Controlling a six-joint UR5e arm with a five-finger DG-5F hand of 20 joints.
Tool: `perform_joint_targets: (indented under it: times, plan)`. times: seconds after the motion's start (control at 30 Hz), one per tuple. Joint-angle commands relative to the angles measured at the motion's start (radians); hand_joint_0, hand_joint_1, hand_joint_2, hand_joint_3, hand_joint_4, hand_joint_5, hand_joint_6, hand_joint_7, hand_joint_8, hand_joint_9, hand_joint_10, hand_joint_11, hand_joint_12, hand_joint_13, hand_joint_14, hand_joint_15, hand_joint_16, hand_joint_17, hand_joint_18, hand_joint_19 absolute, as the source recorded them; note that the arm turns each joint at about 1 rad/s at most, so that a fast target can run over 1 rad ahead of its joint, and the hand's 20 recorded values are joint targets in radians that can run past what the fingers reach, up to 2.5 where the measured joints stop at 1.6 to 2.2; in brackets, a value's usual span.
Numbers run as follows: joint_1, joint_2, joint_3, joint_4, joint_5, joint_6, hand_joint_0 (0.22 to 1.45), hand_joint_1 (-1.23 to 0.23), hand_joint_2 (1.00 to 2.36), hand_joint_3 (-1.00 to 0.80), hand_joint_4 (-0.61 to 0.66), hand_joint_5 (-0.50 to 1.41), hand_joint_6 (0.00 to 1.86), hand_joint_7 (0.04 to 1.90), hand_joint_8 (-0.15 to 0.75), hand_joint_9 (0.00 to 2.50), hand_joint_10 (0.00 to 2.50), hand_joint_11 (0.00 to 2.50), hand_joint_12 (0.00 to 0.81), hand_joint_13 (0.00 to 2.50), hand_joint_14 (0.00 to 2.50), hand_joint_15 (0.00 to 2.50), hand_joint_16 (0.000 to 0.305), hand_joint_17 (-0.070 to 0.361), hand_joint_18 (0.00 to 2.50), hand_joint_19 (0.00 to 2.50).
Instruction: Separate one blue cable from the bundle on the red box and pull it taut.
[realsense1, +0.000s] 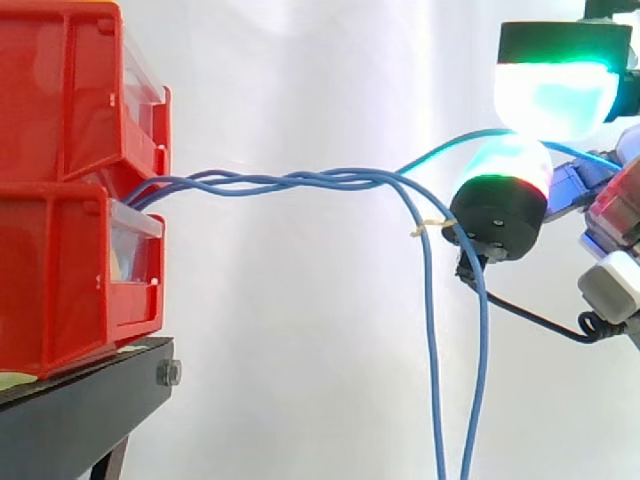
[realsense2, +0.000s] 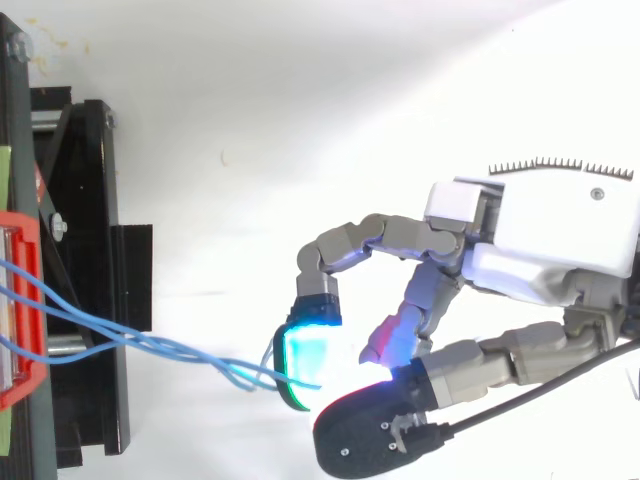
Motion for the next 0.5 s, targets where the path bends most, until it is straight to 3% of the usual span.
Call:
perform_joint_targets:
  times: [0.0, 0.27, 0.47]
  plan:
    - [0.0, -0.001, 0.0, -0.005, 0.0, 0.0, 0.6, -0.81, 1.03, -0.09, 0.02, -0.04, 0.79, 1.26, 0.353, 1.47, 0.02, 0.72, 0.357, 1.05, 0.02, 0.47, 0.041, 0.092, 1.01, 0.66]
    - [0.001, -0.001, 0.0, -0.007, 0.0, -0.002, 0.59, -0.67, 1.01, -0.12, 0.06, -0.01, 0.73, 1.34, 0.353, 1.56, 0.02, 0.59, 0.405, 1.08, 0.01, 0.4, 0.055, 0.124, 1.12, 0.61]
    - [0.0, 0.001, 0.0, -0.007, 0.0, -0.003, 0.59, -0.65, 1.01, -0.12, 0.06, 0.0, 0.72, 1.34, 0.369, 1.56, 0.02, 0.59, 0.419, 1.08, 0.01, 0.4, 0.057, 0.128, 1.13, 0.6]
